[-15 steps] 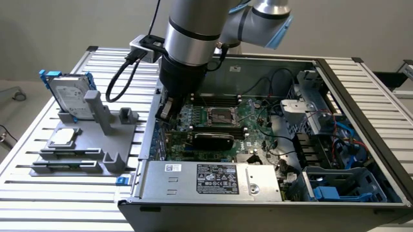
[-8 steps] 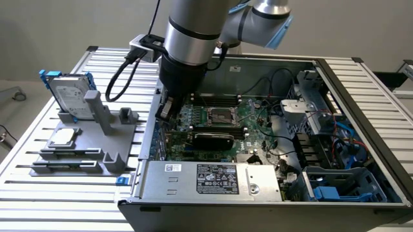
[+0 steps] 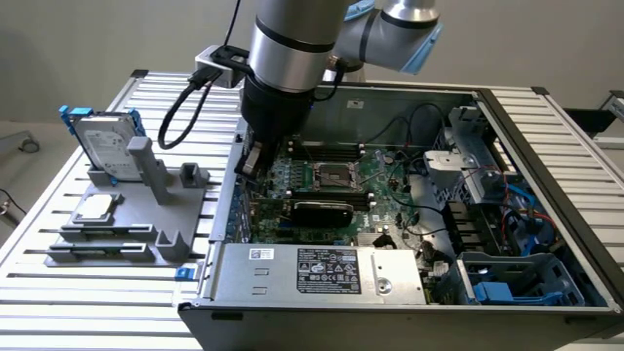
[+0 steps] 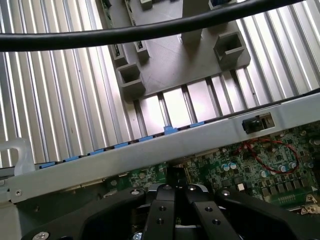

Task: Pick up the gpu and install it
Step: 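Press down on the gpu until it lock into place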

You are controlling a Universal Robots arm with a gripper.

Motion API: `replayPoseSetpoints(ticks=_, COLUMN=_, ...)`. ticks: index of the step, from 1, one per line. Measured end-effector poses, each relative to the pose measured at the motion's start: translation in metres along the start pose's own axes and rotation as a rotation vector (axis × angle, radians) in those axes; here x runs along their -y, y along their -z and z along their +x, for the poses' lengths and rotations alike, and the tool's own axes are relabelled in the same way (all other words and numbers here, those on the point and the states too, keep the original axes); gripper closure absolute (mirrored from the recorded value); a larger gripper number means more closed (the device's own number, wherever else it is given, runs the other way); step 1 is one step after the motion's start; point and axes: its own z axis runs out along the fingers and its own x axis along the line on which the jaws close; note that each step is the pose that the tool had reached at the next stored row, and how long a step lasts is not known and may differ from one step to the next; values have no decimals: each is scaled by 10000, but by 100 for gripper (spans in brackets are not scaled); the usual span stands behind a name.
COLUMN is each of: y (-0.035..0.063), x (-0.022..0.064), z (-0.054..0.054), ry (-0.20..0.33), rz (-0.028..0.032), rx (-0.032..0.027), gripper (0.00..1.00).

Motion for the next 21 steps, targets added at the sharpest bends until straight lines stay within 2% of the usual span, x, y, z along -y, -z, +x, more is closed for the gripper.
replayPoseSetpoints(ticks=6, y=-37, x=9, z=-3, ry=3, rz=-4, rx=10, gripper=89)
replayPoseSetpoints(ticks=10, y=-56, x=12, z=-7, ry=14, rz=-19, rx=56, gripper=89)
replayPoseSetpoints(ticks=14, y=-64, x=13, z=-15, ry=36, rz=-38, rx=134, gripper=89)
replayPoseSetpoints(ticks=21, y=-83, x=15, z=-21, ry=42, rz=-44, rx=153, gripper=89)
